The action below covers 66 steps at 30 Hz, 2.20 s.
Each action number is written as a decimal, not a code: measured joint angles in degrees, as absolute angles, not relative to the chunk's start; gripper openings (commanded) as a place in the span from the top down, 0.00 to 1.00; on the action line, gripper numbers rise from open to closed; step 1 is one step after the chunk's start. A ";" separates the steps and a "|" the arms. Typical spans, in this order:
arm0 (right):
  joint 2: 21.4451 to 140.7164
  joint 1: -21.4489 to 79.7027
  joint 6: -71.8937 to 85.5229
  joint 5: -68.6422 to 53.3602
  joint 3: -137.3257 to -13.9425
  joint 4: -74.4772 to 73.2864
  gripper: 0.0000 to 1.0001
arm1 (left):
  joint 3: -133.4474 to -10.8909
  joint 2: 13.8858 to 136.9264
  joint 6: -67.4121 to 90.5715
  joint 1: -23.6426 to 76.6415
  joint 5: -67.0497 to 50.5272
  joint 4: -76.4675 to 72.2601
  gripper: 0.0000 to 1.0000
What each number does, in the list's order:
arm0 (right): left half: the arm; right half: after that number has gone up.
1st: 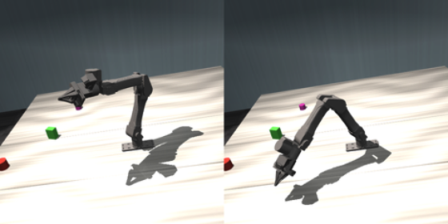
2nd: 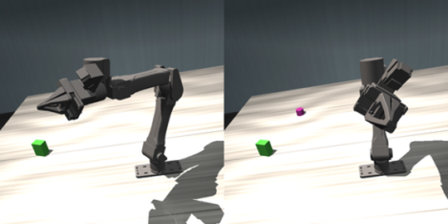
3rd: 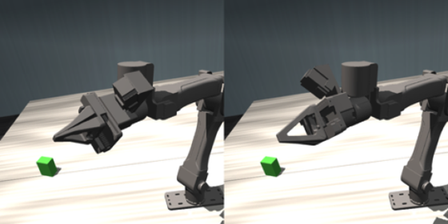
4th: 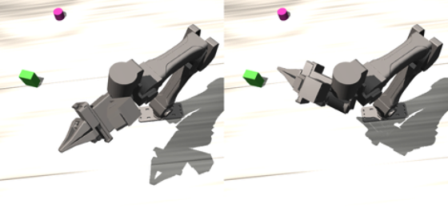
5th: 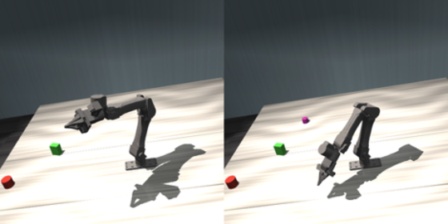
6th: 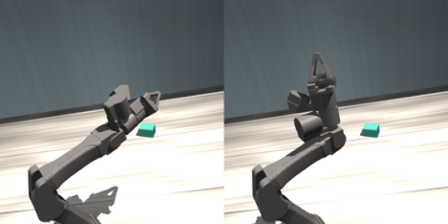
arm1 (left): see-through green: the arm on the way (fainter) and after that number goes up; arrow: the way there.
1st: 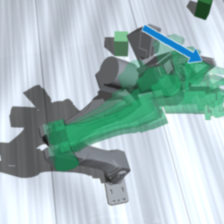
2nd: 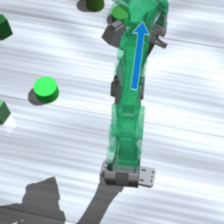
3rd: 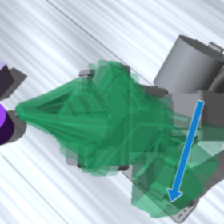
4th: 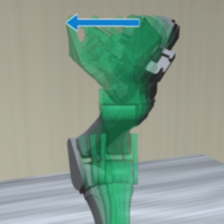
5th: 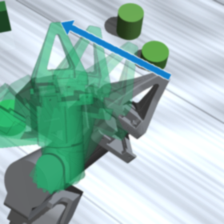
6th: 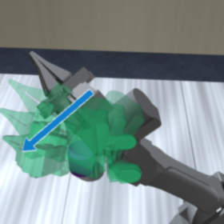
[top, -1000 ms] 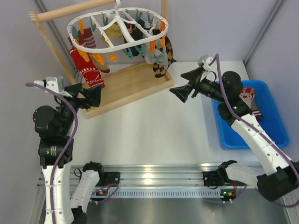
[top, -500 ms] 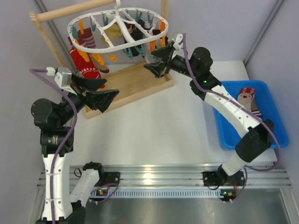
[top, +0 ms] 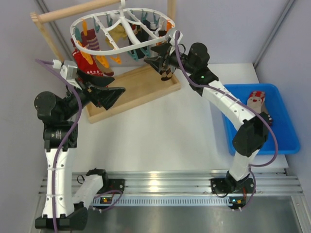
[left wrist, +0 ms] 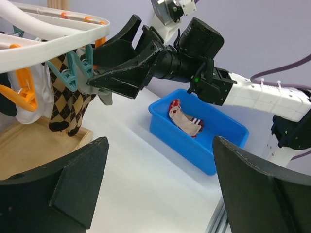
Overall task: Clip the socks to the hanger
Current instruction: Open the clamp at the hanger.
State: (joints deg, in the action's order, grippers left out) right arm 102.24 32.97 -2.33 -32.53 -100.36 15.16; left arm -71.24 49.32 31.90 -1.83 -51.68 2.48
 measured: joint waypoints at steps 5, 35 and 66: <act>104.47 32.97 -2.39 -32.62 -102.21 15.46 0.53 | -74.87 53.60 33.39 -1.30 -48.51 1.76 0.09; 101.84 38.37 -4.16 -21.21 -101.97 12.58 1.00 | -98.78 76.29 33.80 25.23 -0.25 23.99 0.21; 100.66 39.27 -1.65 -21.71 -100.86 12.12 1.00 | -99.26 80.40 33.56 27.86 7.35 15.27 0.39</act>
State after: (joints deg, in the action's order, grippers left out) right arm 100.66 39.27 -1.65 -21.71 -100.86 12.12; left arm -99.26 80.40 33.56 27.86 7.35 15.27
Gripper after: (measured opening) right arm 0.129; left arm 0.613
